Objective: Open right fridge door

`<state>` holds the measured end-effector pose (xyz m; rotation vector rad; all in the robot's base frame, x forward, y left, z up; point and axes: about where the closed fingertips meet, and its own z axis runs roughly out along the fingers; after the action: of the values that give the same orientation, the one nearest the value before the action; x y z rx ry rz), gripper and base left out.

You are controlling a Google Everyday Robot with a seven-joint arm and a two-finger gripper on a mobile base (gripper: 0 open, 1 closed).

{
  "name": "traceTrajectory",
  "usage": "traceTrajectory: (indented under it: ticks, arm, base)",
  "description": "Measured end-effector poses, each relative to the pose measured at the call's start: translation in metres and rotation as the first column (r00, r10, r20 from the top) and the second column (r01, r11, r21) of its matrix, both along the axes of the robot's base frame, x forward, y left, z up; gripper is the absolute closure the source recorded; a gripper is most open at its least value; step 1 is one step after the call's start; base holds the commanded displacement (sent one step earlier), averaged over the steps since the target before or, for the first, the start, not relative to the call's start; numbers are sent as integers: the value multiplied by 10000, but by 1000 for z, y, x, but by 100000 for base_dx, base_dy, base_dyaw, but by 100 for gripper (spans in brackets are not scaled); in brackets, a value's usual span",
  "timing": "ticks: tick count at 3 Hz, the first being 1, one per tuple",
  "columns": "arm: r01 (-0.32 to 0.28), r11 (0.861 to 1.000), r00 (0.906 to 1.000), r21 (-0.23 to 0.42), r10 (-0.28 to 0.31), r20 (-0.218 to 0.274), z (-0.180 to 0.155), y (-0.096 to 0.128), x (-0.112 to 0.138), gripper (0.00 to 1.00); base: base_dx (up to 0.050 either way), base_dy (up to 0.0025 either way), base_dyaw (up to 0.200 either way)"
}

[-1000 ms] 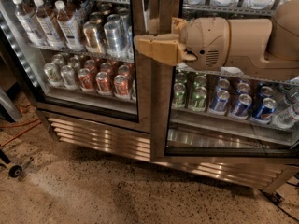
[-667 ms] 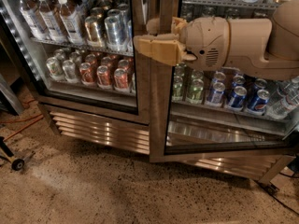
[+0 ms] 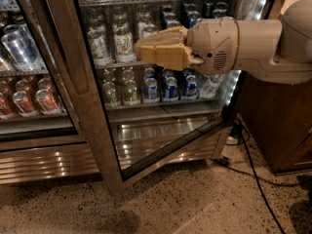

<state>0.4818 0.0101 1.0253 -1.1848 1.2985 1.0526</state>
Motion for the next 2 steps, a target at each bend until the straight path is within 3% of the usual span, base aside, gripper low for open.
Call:
traceTrajectory:
  ticks: [1,2]
  arm:
    - [-23,10000,10000,-42,24,94,9,3,0,100]
    - [295,9995,9973,-128,-302,-667,-19,3,13,100]
  base:
    - [0,0,0]
    - [0,0,0]
